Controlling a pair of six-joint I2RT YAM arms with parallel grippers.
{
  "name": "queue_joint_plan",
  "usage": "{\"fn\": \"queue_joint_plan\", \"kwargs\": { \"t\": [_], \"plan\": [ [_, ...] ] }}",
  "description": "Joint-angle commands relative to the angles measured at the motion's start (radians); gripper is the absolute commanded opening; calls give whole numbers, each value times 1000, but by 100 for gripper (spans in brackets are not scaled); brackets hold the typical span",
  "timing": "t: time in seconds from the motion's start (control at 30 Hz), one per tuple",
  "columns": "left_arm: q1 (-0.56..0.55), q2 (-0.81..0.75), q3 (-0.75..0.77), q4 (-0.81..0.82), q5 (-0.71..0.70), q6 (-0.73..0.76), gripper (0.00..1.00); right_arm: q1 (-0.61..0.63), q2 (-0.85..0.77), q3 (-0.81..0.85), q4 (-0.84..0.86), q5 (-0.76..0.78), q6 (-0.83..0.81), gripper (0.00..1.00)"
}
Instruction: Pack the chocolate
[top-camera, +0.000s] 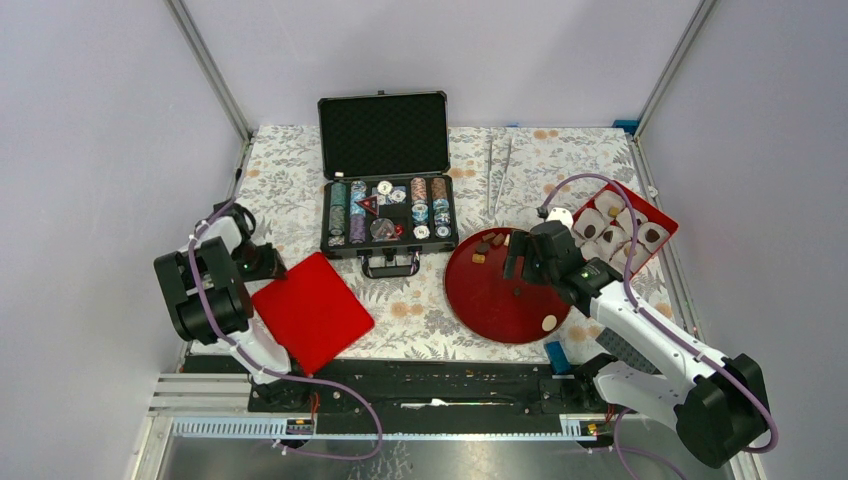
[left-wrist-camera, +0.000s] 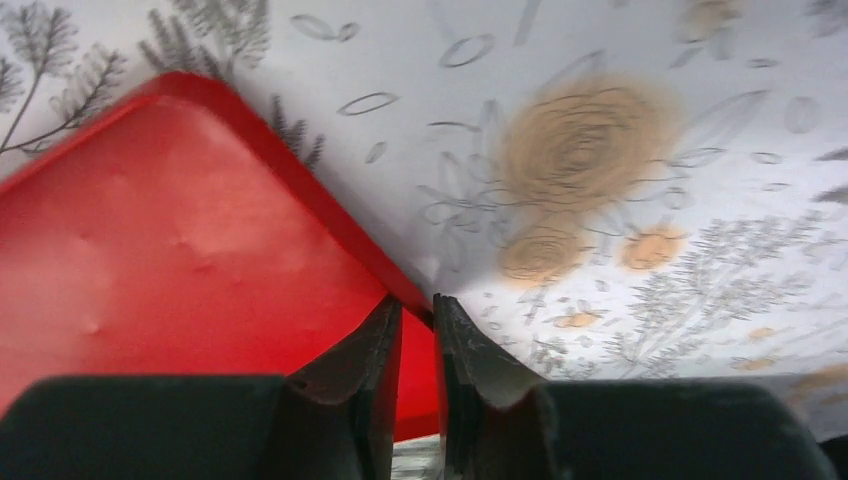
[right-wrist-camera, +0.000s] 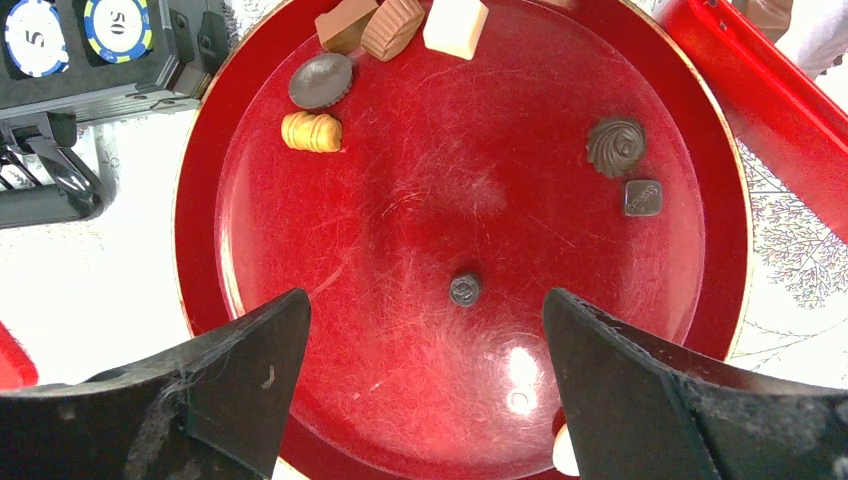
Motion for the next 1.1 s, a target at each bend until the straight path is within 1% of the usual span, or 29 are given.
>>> {"fn": "queue_joint_plan", "kwargs": {
  "t": [0.0, 0.03, 0.07, 0.1, 0.4, 0.5, 0.6, 0.7, 0.8, 0.93, 1.07],
  "plan": [
    [9, 10, 114, -22, -93, 14, 12, -1, -7, 0, 1, 32, 8, 93],
    [10, 8, 135, -24, -101, 24, 8, -2, -5, -1, 2, 32, 8, 93],
    [9, 7, 159, -24, -106, 33, 1, -1, -3, -1, 4, 34, 8, 93],
    [13, 6, 171, -27, -107, 42, 0, -1, -2, -1, 6, 35, 8, 93],
    [15, -45, 380, -21, -139, 124, 0, -1, 12, 6, 23, 28, 6, 93],
    [14, -74, 425, -15, -106, 169, 0, -1, -3, 16, 17, 35, 4, 93],
    [2, -125, 432, 16, -58, 221, 0, -1, -23, 53, -6, 36, 0, 93],
    [-37, -230, 400, 107, 9, 289, 0, -1, -40, 117, -26, 29, -20, 93],
    [-112, -316, 391, 186, 55, 401, 0, -2, -39, 187, -30, 4, -42, 94],
    [-209, -386, 434, 184, 121, 548, 0, -2, -20, 278, -20, -59, -54, 94],
    [-301, -440, 470, 148, 199, 669, 0, -2, -6, 328, 11, -147, -23, 96]
  ]
}}
